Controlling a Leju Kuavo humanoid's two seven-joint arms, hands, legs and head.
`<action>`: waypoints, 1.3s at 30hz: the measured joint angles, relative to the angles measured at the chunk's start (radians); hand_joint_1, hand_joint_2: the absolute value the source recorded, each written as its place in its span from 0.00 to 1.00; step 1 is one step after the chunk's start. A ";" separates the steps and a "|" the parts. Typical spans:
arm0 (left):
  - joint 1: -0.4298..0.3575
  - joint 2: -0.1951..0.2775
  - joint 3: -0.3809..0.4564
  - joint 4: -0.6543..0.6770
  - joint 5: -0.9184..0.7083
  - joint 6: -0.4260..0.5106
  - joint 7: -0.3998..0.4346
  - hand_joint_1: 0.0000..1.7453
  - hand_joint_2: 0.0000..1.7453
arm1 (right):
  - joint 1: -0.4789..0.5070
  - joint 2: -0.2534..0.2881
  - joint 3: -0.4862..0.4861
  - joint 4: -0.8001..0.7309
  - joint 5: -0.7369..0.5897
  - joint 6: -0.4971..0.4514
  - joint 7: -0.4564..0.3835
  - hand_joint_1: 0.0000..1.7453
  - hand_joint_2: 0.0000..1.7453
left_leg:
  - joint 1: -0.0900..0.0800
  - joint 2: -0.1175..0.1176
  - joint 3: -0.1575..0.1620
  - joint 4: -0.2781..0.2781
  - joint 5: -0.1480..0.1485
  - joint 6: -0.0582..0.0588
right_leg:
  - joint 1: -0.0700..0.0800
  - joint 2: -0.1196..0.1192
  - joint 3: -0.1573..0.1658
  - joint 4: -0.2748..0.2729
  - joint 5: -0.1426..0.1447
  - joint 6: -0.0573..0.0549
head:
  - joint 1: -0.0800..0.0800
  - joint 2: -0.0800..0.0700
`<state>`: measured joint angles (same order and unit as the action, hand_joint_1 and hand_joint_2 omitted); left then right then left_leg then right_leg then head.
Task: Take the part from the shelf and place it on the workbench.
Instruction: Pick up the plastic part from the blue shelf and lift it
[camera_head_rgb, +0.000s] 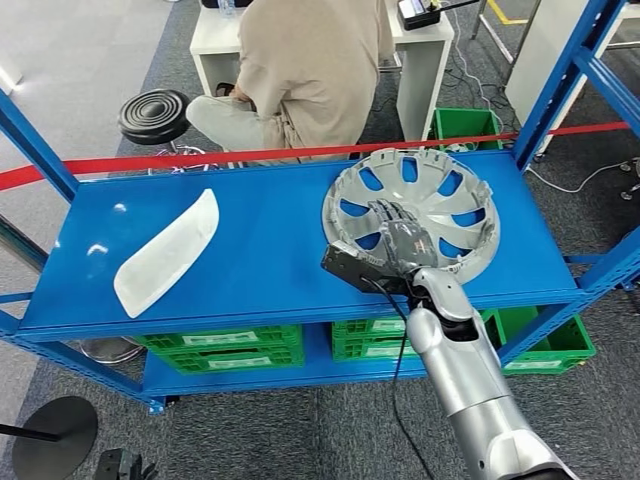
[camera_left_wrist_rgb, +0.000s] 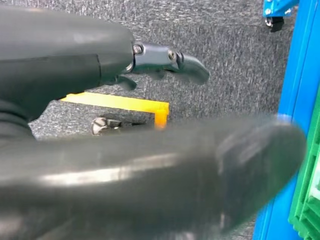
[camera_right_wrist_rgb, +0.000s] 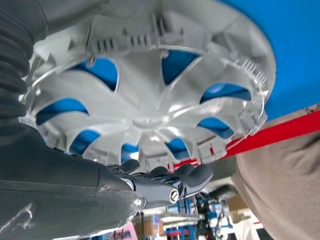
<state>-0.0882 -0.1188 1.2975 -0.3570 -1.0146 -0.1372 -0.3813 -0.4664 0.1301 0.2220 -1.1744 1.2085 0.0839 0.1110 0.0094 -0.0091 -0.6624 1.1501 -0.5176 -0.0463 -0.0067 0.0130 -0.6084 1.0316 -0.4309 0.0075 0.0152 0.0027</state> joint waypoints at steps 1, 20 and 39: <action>0.000 0.000 0.000 0.000 0.000 0.004 0.006 0.00 0.00 | -0.001 0.000 0.000 0.003 0.015 0.001 0.002 0.00 1.00 | 0.000 0.000 -0.034 0.068 -0.027 -0.001 | 0.000 -0.001 0.000 0.000 0.000 -0.002 | 0.000 0.000; -0.002 0.010 0.000 0.007 0.011 0.003 -0.002 0.00 0.00 | -0.074 0.000 0.017 0.166 0.077 0.079 0.049 0.02 1.00 | 0.003 -0.001 0.059 -0.154 0.101 0.044 | 0.004 -0.005 -0.113 0.207 -0.063 0.047 | 0.012 0.000; -0.008 0.029 0.000 0.014 0.012 0.006 -0.016 0.00 0.00 | -0.149 0.003 0.014 0.332 0.106 0.109 0.057 1.00 1.00 | -0.001 0.001 0.049 -0.127 0.097 0.011 | 0.007 0.002 -0.020 0.004 0.013 0.013 | -0.001 0.000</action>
<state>-0.0962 -0.0894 1.2970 -0.3433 -1.0021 -0.1316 -0.3970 -0.6151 0.1327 0.2364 -0.8424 1.3149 0.1928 0.1682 0.0084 -0.0081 -0.6134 1.0229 -0.4208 -0.0354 -0.0002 0.0149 -0.6282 1.0357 -0.4180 0.0202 0.0146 0.0027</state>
